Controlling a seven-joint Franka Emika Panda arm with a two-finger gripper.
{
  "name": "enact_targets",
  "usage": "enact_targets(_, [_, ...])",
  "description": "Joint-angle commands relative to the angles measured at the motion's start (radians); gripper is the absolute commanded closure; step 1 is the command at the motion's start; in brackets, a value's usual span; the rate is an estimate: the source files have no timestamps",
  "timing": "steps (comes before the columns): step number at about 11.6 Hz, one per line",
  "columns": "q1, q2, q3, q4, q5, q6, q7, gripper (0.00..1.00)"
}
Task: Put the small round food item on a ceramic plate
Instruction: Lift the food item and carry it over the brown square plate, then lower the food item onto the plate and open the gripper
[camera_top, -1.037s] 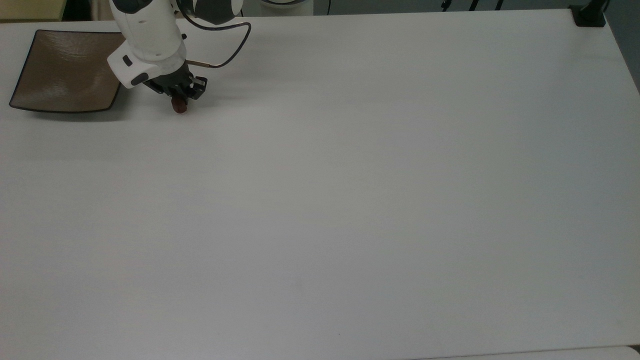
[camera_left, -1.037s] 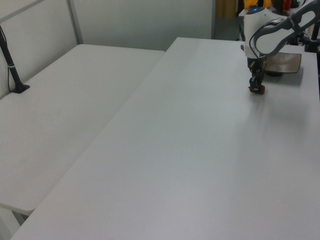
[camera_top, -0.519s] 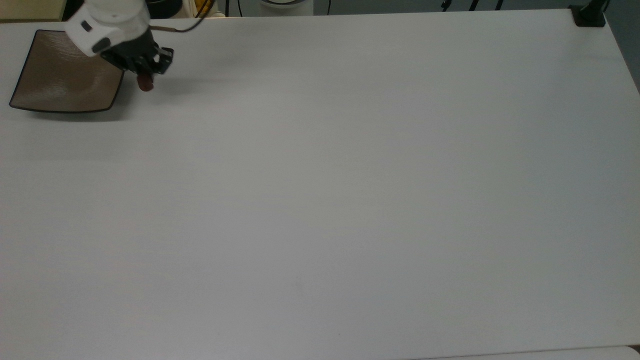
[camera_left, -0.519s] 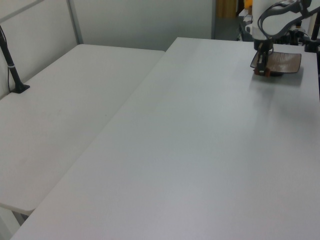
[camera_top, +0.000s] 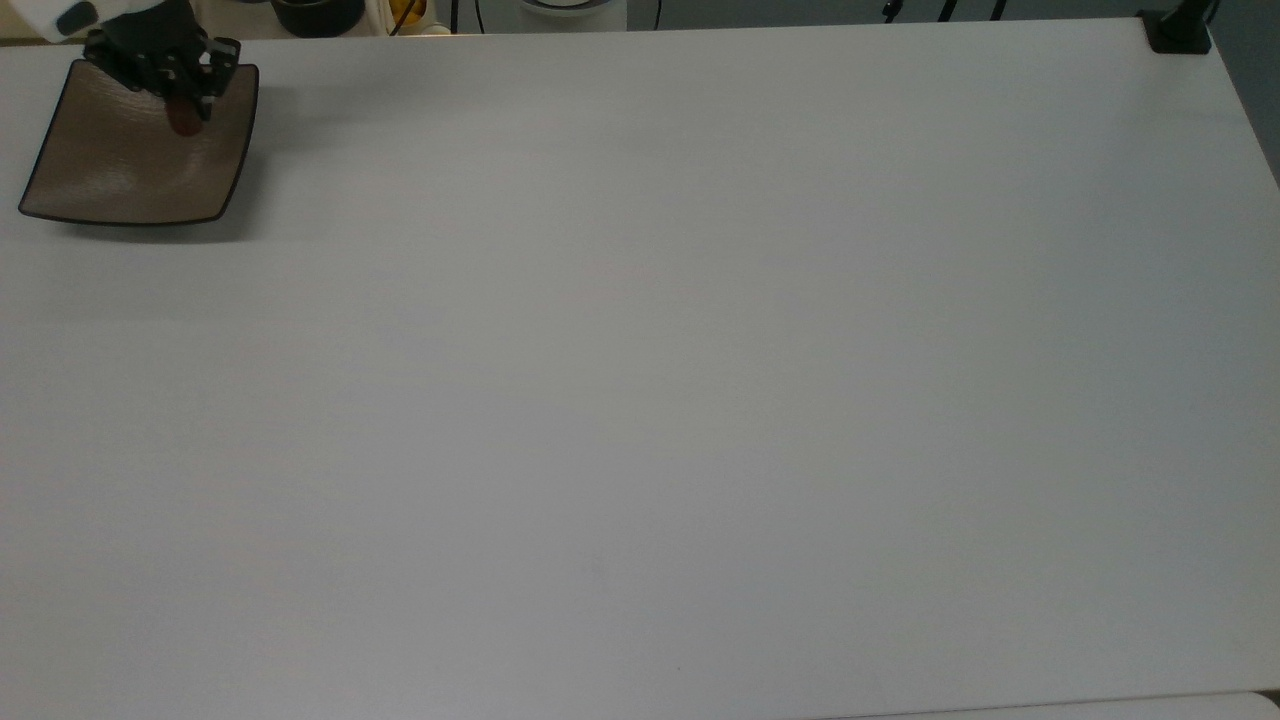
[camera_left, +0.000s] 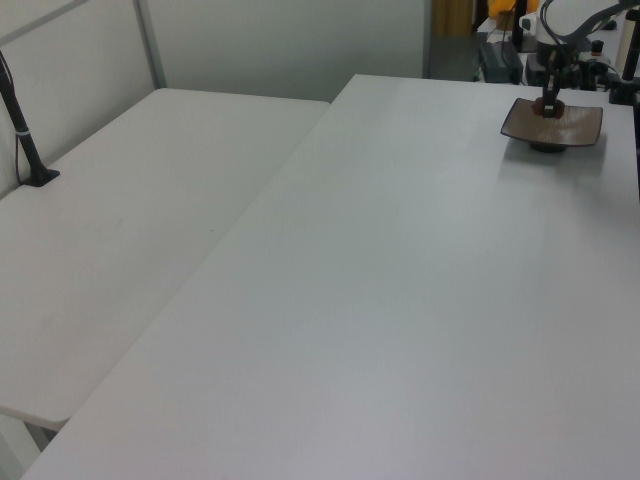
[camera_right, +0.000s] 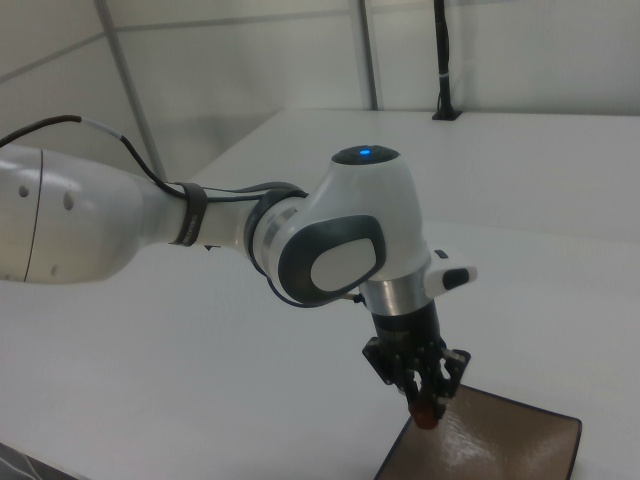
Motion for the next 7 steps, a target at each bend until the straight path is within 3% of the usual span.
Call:
enact_targets(1, [-0.007,0.029,0.000,0.018,-0.001,0.031,-0.008,0.00])
enact_targets(7, [0.001,-0.012,0.003,0.056,0.019,-0.042,0.028,0.00])
